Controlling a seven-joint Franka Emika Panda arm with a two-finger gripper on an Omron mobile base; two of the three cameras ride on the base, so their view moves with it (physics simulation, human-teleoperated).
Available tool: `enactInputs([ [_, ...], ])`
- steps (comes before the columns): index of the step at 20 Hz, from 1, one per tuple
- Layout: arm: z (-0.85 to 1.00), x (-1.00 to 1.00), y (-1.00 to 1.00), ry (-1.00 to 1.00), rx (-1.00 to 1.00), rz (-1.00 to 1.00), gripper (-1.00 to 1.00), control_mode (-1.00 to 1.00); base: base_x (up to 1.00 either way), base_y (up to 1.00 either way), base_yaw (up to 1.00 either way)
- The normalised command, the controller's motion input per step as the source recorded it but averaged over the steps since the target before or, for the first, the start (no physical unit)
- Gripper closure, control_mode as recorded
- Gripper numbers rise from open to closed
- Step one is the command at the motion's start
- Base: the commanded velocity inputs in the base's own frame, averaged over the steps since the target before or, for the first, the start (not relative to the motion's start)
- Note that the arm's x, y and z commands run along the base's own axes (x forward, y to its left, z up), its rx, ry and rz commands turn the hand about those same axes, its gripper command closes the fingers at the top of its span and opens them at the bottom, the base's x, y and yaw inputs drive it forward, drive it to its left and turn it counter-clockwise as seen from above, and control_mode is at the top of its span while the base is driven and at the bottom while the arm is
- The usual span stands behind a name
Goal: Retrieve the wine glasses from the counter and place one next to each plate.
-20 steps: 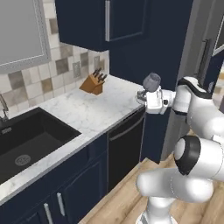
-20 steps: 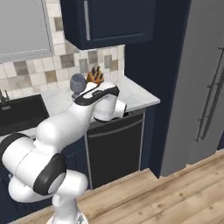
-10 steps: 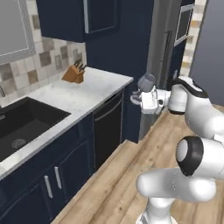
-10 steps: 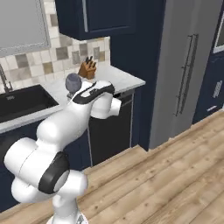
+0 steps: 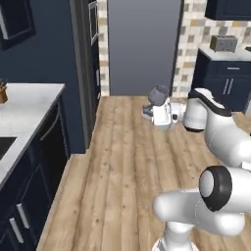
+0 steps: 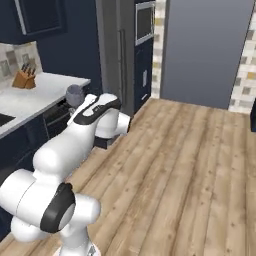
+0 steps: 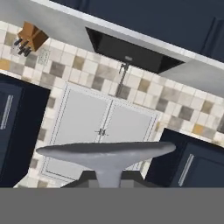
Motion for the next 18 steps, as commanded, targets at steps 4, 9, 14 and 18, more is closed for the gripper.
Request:
enactInputs([
  [4, 0.0, 0.0, 0.0, 0.0, 0.0, 0.0, 1.0, 1.0, -1.0, 0.54, -0.73],
  [9, 0.0, 0.0, 0.0, 0.0, 0.0, 0.0, 1.0, 1.0, -1.0, 0.41, -0.37],
  [14, 0.0, 0.0, 0.0, 0.0, 0.0, 0.0, 1.0, 1.0, -1.0, 0.02, -0.03],
  [18, 0.0, 0.0, 0.0, 0.0, 0.0, 0.0, 1.0, 1.0, -1.0, -0.16, 0.0],
])
